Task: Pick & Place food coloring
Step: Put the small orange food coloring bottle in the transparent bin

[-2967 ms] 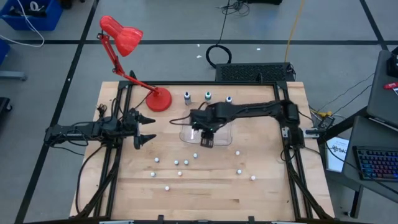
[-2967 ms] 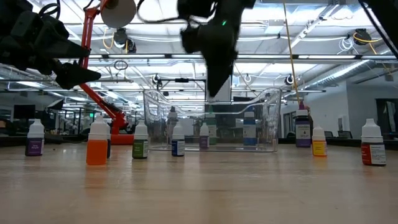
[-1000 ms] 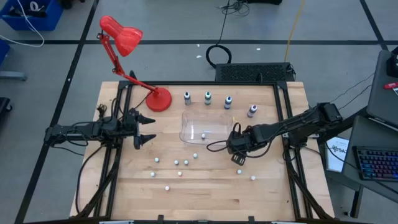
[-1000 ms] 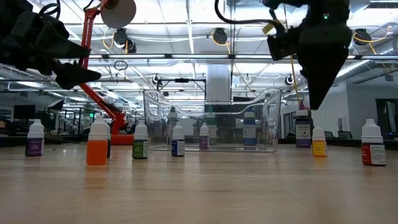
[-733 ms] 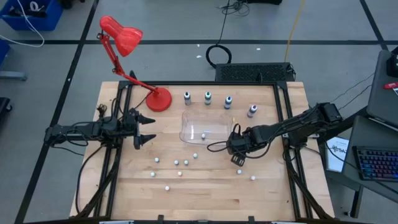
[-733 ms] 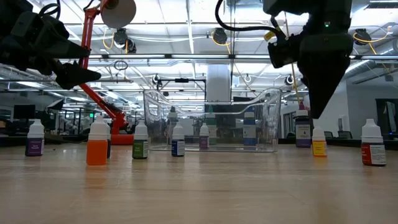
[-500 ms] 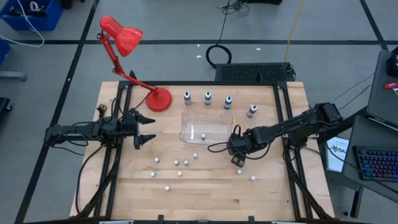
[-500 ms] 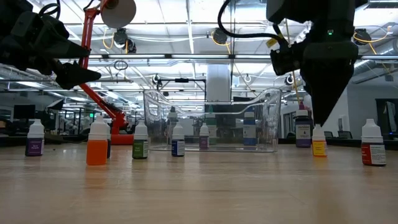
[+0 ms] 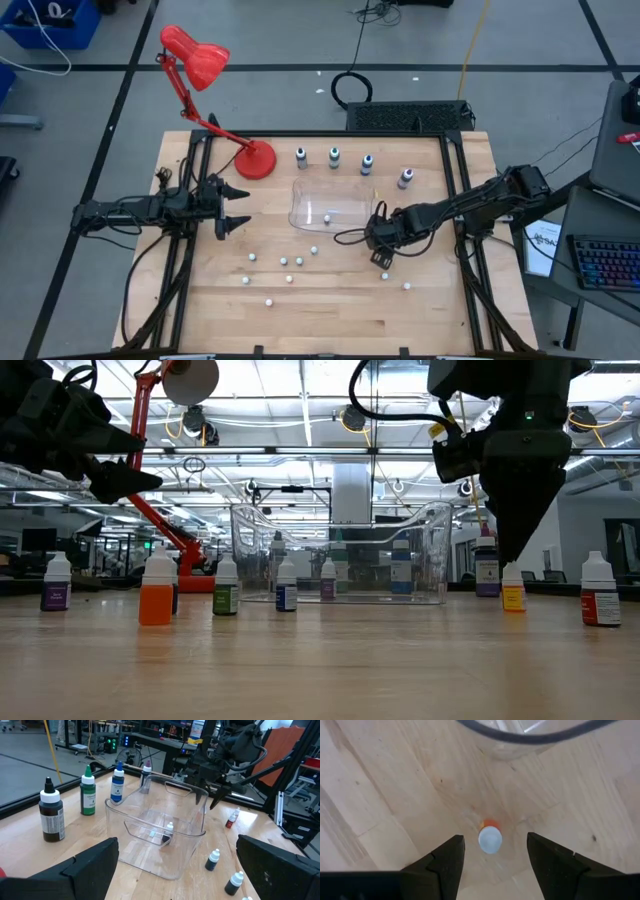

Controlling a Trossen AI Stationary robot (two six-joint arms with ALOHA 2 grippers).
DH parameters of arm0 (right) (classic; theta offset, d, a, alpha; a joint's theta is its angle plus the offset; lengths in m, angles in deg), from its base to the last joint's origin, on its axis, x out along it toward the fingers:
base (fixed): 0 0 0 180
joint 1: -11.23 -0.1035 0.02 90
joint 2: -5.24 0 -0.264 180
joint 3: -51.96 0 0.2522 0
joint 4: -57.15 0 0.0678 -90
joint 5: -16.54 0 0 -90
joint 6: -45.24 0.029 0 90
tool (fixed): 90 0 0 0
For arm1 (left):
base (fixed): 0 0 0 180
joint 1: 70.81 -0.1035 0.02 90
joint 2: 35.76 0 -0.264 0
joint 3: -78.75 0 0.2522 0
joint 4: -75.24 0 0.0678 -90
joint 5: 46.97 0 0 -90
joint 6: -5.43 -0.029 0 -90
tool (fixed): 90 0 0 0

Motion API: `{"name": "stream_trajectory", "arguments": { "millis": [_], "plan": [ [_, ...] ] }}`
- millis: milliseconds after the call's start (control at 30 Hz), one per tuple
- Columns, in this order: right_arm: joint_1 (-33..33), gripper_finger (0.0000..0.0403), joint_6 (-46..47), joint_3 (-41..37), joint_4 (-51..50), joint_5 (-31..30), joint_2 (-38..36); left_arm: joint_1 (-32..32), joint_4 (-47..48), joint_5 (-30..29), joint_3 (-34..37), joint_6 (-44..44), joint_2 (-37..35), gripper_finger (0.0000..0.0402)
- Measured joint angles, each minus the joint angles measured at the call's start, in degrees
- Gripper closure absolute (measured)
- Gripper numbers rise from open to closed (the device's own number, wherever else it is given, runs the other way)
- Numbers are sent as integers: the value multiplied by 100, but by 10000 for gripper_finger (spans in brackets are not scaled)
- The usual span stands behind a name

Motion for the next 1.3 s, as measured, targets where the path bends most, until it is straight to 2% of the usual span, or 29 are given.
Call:
{"name": "stream_trajectory", "arguments": {
  "millis": [200, 733, 1033, 1300],
  "plan": [
    [0, 200, 15, -308, 328, 4, 2, 0, 0, 1, 2, 0, 0, 2],
    [0, 200, 13, -309, 565, 2, 2, 1, 0, 0, 2, 0, 0, 2],
    [0, 233, -22, -309, 554, 4, 2, 1, 0, 0, 2, 0, 0, 2],
    [0, 237, -31, -392, 559, 11, 2, 2, 0, 0, 2, 0, 1, 2]
  ]
}}
